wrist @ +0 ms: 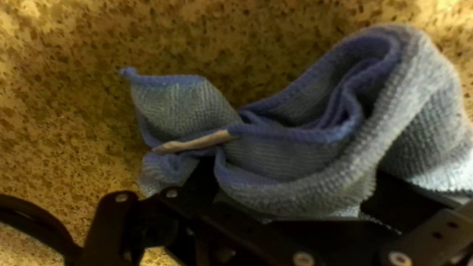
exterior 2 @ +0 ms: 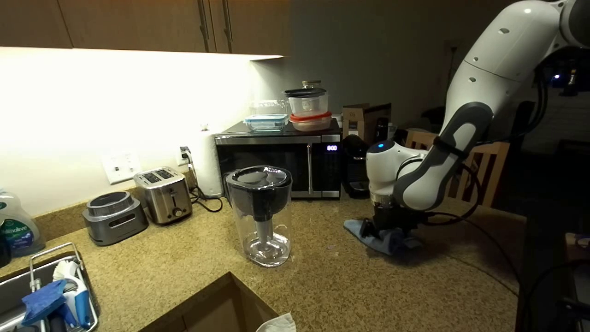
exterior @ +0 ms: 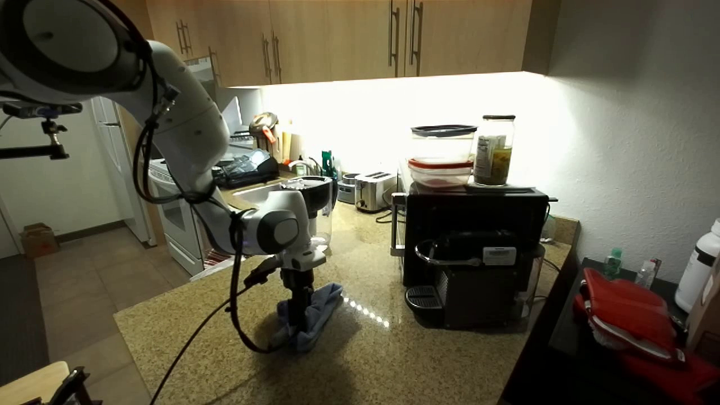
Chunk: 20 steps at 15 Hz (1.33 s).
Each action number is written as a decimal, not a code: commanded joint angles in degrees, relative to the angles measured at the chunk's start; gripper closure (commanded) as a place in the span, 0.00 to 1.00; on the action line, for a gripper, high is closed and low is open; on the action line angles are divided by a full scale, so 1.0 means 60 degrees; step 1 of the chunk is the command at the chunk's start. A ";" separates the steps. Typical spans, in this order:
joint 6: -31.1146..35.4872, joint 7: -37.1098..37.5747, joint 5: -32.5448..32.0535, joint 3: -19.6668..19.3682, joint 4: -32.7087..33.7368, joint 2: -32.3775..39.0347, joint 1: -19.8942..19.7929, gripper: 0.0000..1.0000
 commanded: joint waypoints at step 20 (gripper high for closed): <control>-0.0373 -0.2026 0.2147 0.1893 -0.0335 -0.2249 -0.0152 0.00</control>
